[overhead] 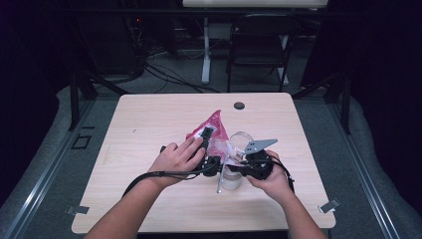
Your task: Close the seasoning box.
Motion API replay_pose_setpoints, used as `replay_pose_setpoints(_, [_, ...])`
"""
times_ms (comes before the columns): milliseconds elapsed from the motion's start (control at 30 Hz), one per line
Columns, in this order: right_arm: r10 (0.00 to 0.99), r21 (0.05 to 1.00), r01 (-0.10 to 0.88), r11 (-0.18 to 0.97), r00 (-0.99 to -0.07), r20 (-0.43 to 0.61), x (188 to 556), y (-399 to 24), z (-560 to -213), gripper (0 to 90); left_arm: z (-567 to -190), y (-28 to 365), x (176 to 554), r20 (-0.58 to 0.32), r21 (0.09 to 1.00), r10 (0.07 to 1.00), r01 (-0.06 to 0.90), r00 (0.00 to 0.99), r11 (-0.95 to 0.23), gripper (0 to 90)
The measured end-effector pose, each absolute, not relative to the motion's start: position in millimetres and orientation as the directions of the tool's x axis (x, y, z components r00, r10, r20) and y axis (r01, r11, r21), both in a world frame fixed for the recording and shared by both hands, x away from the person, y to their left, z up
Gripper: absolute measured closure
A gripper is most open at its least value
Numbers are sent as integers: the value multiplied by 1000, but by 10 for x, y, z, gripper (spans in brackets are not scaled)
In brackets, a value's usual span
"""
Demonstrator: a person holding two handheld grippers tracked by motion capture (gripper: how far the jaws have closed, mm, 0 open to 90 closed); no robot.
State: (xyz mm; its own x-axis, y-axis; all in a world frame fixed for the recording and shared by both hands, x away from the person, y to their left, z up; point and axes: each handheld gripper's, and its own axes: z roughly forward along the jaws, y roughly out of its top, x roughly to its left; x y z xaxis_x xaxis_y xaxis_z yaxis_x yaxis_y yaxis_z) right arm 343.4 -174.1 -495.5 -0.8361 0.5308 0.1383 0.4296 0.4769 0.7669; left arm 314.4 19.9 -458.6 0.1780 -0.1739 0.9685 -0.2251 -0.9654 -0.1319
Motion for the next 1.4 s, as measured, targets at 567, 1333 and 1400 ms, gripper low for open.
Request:
replay_pose_setpoints(567, [528, 774, 433, 461, -835, 153, 3459, -1732, -4960, 900, -4563, 211, 3128, 970, -140, -179, -225, 164, -964, 608])
replay_pose_setpoints(1333, [526, 777, 434, 456, -836, 158, 3461, -1729, -4962, 900, -4534, 199, 3117, 970, -154, -191, -227, 153, -962, 604])
replay_pose_setpoints(1400, [528, 778, 433, 455, -835, 156, 3458, -1730, -4961, 900, -4535, 199, 3117, 970, -153, -191, -227, 153, -962, 603])
